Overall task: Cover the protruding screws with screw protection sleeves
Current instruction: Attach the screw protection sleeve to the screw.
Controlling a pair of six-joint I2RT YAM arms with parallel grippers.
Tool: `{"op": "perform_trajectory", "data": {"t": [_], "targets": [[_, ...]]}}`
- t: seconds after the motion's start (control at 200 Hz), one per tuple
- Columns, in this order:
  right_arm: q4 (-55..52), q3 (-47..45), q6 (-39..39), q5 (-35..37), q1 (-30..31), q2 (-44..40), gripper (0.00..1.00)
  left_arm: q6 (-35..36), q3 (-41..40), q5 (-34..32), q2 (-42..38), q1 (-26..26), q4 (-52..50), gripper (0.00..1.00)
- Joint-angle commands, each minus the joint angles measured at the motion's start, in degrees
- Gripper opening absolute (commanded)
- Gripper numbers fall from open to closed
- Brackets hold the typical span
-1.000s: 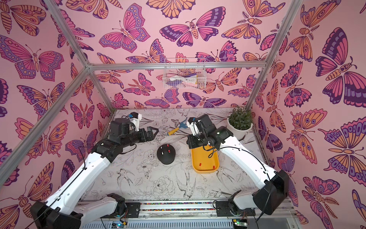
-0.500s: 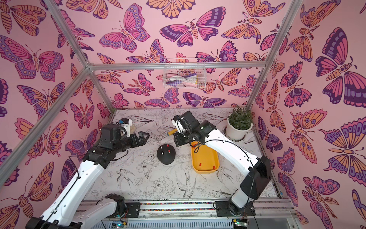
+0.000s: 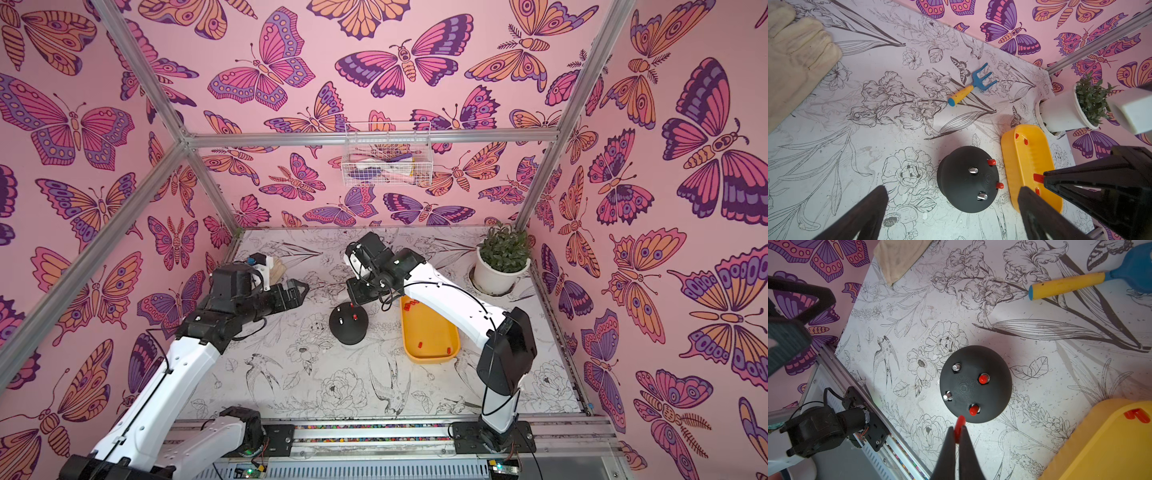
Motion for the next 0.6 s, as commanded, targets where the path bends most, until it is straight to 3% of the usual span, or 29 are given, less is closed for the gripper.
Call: {"op": "perform_trajectory", "data": {"t": [0.0, 0.596], "targets": [[-1.5, 2.7, 1.0, -0.8, 0.7, 1.9, 0.08, -1.2, -1.4, 1.2, 0.2, 0.9, 1.6, 1.00], [-2.8, 9.5, 1.6, -2.5, 2.1, 11.0, 0.07, -2.9, -3.0, 4.2, 1.8, 4.6, 4.5, 1.00]]}}
